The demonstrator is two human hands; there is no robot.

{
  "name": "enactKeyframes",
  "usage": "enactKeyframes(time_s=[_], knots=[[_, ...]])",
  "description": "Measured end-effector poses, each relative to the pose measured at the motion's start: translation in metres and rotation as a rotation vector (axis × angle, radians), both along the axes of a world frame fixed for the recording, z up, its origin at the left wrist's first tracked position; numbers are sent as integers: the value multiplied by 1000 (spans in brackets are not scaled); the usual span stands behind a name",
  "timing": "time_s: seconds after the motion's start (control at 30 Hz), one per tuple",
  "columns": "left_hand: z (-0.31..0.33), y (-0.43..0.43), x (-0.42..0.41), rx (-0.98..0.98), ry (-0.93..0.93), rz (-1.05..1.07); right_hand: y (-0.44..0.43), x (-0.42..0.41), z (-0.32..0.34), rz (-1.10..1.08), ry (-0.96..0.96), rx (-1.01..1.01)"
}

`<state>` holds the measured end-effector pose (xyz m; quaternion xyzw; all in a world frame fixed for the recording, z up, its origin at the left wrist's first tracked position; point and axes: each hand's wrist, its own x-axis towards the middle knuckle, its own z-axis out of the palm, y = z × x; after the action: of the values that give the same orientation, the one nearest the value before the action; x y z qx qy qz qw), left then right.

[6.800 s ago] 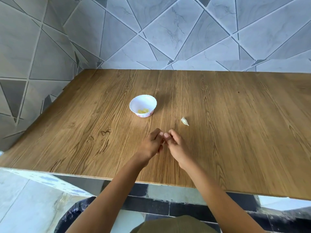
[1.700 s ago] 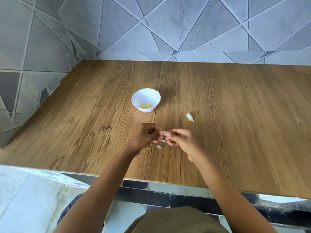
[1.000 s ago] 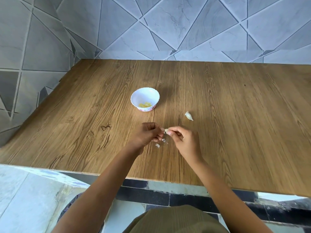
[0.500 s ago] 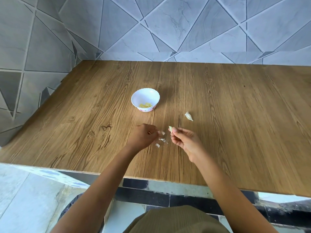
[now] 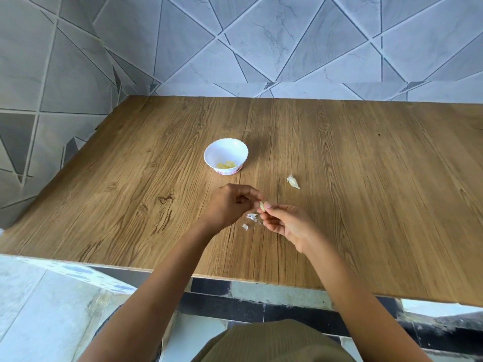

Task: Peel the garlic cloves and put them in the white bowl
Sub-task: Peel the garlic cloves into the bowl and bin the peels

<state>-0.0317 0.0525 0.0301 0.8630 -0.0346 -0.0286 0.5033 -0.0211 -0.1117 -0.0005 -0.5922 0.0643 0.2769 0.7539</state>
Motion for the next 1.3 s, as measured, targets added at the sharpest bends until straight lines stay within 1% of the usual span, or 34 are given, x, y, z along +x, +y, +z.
enactKeyframes(time_s=[0.1, 0.23, 0.3, 0.37, 0.47, 0.6, 0.7, 0.83, 0.87, 0.93, 1.07, 1.13, 1.2, 1.3], knots=[[0, -1, -1, -49, 15, 39, 0, -1, 0, 12, -23, -8], [-2, -4, -4, -37, 5, 122, 3, -3, -2, -32, -92, -23], [-2, -6, -5, -71, 25, 160, 6, -6, -5, -76, -194, -54], [-2, -7, -6, -107, 58, 188, 9, -11, -11, -120, -347, -106], [-3, -7, -8, -186, 110, 203, 11, -14, -19, -143, -621, -280], [-6, -6, -8, -288, 183, 213, 11, -13, -23, -164, -733, -364], [-9, -4, -7, -435, 299, 237, 10, -13, -26, -200, -865, -434], [-11, -3, -5, -626, 442, 284, 10, -14, -30, -255, -993, -435], [-11, -2, -5, -660, 454, 297, 10, -13, -30, -262, -984, -427], [-11, -2, -5, -708, 468, 309, 11, -13, -29, -255, -892, -366], [-12, -4, -6, -769, 498, 306, 12, -12, -21, -211, -558, -114], [-12, -3, -7, -770, 475, 295, 10, -12, -18, -198, -416, -26], [-13, -4, -9, -688, 382, 274, 10, -13, -15, -181, -340, -10], [-14, -8, -13, -463, 169, 267, 11, -11, -11, -205, -272, 0]])
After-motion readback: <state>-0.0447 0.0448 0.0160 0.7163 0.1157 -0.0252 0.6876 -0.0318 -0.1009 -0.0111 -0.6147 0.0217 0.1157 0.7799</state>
